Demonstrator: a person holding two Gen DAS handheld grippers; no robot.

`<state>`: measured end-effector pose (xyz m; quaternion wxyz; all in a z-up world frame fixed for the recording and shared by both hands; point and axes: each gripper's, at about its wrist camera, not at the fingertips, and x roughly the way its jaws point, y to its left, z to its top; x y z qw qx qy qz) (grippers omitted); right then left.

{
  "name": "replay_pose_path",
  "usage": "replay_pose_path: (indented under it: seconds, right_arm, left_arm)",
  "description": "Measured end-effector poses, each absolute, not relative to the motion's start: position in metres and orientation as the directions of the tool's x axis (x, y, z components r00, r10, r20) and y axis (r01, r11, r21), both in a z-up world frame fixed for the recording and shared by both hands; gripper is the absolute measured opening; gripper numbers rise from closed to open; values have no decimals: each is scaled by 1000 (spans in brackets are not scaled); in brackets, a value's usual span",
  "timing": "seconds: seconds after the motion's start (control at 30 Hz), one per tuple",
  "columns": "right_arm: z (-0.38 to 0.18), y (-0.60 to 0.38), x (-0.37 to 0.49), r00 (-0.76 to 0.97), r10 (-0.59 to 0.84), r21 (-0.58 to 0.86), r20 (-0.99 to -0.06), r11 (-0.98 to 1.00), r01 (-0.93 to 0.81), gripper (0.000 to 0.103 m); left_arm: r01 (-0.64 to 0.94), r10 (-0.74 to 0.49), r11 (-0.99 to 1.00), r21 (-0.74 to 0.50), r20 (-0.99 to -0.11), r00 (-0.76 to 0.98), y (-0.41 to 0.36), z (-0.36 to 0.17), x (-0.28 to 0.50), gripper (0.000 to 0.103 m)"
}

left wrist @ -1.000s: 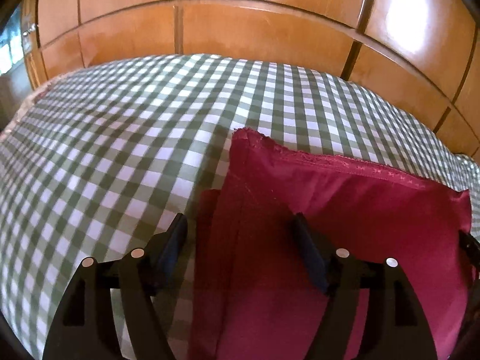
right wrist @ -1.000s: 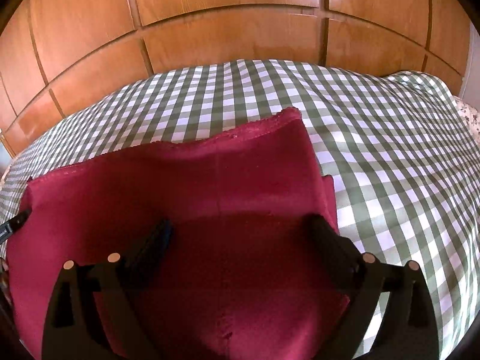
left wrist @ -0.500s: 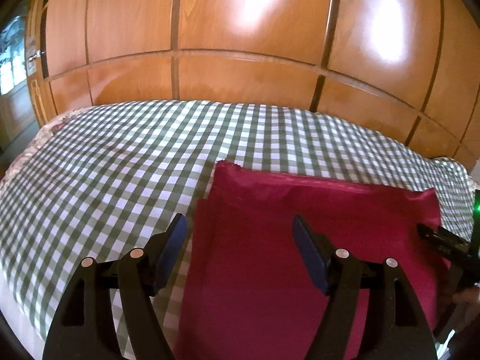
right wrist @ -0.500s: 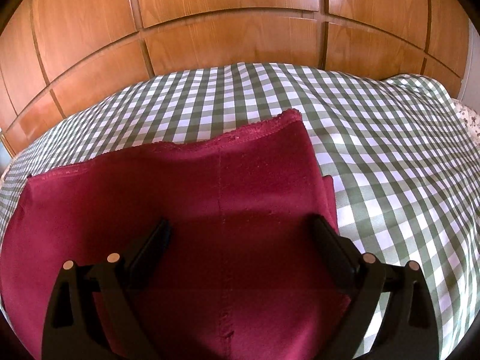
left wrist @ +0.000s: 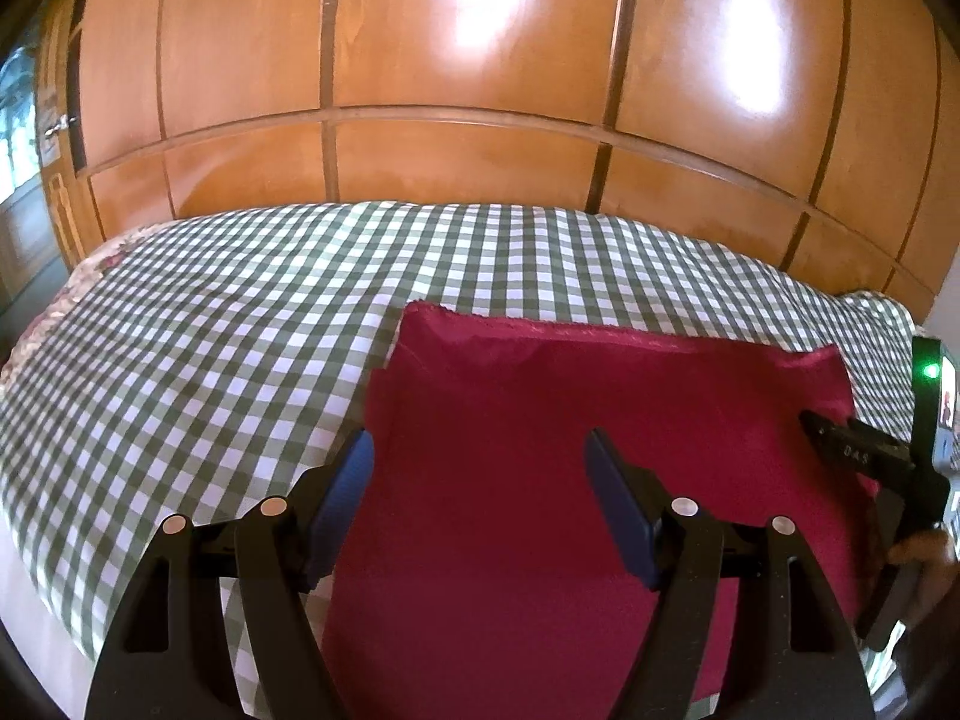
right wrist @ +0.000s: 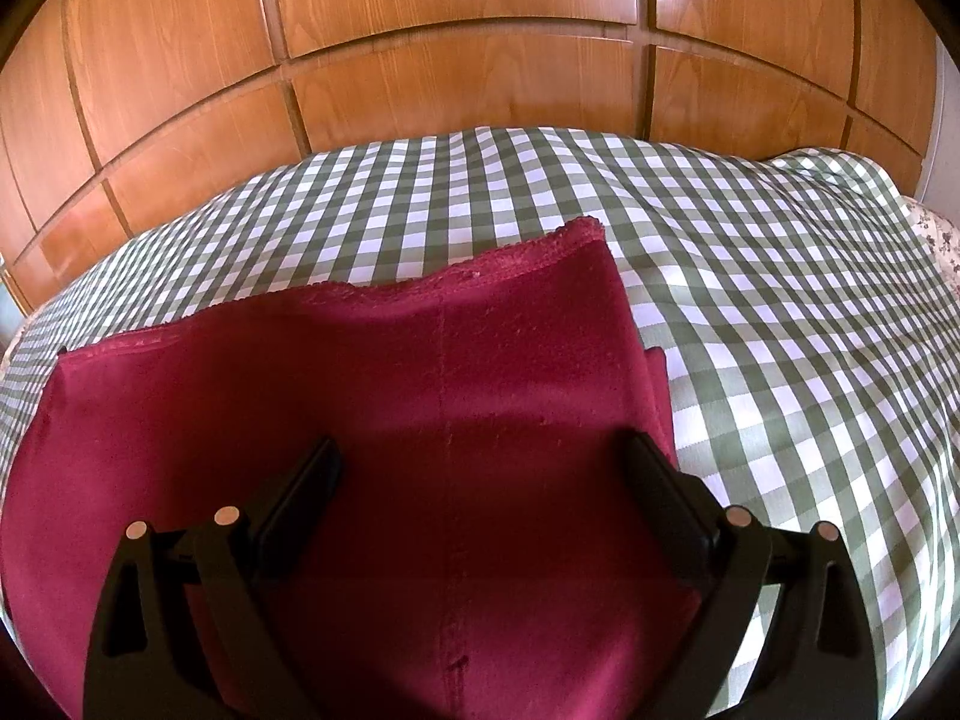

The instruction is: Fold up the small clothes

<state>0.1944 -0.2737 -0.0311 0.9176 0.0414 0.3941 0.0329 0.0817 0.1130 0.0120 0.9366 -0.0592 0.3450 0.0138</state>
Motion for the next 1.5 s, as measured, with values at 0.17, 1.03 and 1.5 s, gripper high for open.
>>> replay_pose_path:
  seconds: [0.17, 1.03, 1.5]
  right_arm:
    - [-29, -273, 192, 669, 94, 103, -737, 994, -27, 95]
    - [-26, -348, 104, 582, 469, 591, -664, 806, 25, 79]
    - [-34, -343, 103, 541, 476, 571, -693, 821, 8, 38]
  left_arm:
    - [-59, -14, 994, -90, -656, 754, 109, 9, 77, 72]
    - [-56, -86, 985, -163, -742, 664, 116, -41, 72, 72]
    - [-36, -110, 984, -173, -755, 646, 119, -39, 77, 72]
